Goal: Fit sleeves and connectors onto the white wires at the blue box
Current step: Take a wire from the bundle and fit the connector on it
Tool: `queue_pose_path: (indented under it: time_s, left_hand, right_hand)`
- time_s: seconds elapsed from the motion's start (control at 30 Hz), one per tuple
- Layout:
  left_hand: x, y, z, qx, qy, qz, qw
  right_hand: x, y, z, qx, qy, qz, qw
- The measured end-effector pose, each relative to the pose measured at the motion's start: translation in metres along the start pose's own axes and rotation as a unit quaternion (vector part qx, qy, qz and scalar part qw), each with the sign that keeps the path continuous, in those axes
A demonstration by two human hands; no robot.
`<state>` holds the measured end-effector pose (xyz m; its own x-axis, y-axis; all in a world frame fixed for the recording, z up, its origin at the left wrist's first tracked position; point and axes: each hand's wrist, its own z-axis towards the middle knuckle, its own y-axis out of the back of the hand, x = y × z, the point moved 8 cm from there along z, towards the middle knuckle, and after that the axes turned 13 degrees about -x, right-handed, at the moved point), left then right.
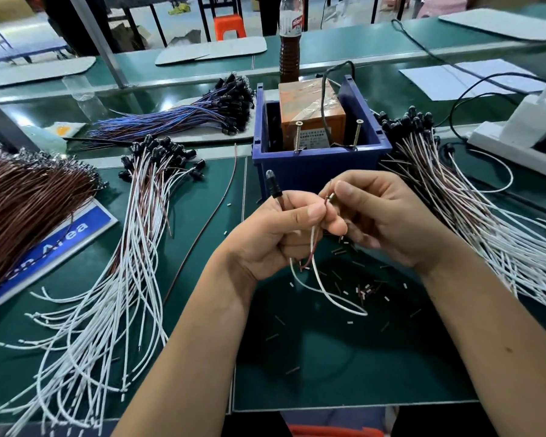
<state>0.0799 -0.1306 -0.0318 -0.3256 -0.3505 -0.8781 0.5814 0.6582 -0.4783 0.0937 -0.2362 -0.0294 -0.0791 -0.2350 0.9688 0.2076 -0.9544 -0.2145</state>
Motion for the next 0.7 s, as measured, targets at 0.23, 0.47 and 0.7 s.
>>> queue_pose_path:
  time_s: [0.23,0.47,0.7]
  left_hand:
    - [0.004,0.011,0.005,-0.053,0.014,-0.003,0.999]
    - [-0.009,0.022,0.003,-0.061,-0.043,-0.077,0.994]
    - [-0.014,0.034,0.004,-0.154,-0.099,-0.058,0.981]
  right_hand:
    - [0.002,0.006,0.005,-0.074,0.062,-0.051,0.994]
    - [0.011,0.032,0.005,-0.164,0.083,-0.049,0.982]
    - [-0.008,-0.015,-0.005,0.053,-0.002,-0.133,0.99]
